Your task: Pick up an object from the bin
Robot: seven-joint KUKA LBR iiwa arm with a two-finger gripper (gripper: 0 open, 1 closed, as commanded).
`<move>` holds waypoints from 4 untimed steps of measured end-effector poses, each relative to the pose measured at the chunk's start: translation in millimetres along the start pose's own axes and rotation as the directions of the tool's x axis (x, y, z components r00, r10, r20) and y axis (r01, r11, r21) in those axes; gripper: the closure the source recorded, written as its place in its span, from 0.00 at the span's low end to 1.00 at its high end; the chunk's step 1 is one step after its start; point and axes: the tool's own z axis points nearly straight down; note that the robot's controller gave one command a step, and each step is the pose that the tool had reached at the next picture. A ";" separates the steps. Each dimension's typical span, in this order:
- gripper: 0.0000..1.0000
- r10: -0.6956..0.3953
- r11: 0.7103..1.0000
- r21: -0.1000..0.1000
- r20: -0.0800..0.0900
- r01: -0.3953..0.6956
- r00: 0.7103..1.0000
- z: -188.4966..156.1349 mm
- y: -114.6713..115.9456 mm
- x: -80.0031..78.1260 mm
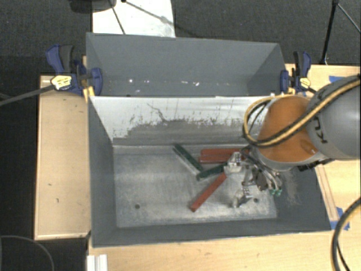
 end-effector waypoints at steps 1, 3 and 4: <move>0.00 0.090 0.996 0.001 -0.003 -0.090 0.996 -6.1 14.1 -20.7; 1.00 0.145 0.989 -0.002 -0.001 -0.145 0.989 -5.9 70.7 15.4; 1.00 0.082 0.997 -0.002 0.000 -0.082 0.997 -129.9 49.0 14.8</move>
Offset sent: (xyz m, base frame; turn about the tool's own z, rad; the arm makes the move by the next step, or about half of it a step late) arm -0.0186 0.0697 0.0054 0.1490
